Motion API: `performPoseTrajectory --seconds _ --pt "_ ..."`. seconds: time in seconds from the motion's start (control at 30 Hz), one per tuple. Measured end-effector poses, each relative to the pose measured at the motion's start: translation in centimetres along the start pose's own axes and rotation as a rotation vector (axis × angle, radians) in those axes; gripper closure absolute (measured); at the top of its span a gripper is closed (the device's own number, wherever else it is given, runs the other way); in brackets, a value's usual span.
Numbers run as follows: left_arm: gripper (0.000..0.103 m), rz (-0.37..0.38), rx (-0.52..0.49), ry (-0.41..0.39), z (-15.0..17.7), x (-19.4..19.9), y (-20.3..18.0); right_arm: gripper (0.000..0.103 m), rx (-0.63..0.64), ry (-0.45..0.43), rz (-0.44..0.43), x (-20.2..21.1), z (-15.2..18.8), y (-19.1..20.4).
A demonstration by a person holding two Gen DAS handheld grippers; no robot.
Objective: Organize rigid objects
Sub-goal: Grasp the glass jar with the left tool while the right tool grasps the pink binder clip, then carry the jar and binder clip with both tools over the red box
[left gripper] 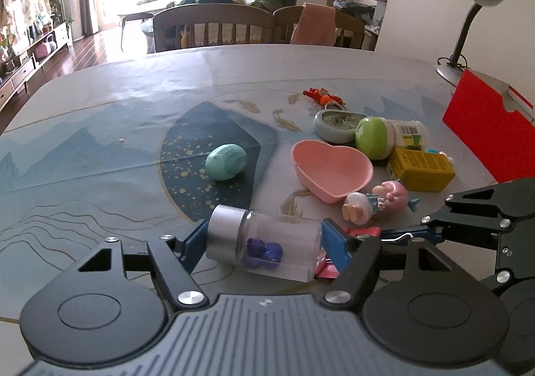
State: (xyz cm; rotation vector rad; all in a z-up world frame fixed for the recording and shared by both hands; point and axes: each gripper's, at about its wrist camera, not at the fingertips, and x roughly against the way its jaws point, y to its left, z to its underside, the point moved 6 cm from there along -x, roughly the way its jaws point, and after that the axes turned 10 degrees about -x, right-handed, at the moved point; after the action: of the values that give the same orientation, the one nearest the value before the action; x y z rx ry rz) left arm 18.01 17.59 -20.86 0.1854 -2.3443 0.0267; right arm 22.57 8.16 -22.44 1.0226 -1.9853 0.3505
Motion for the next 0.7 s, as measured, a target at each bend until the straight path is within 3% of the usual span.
performPoseTrajectory --seconds 0.3,0.7 --pt "0.031 -0.012 0.043 0.019 0.4 1.2 -0.4 0.055 -0.074 0.004 -0.028 2.0 1.1 -0.8" --pt "0.031 0.019 0.1 0.013 -0.7 5.1 -2.8 0.055 -0.179 -0.061 -0.027 9.4 1.9 -3.7"
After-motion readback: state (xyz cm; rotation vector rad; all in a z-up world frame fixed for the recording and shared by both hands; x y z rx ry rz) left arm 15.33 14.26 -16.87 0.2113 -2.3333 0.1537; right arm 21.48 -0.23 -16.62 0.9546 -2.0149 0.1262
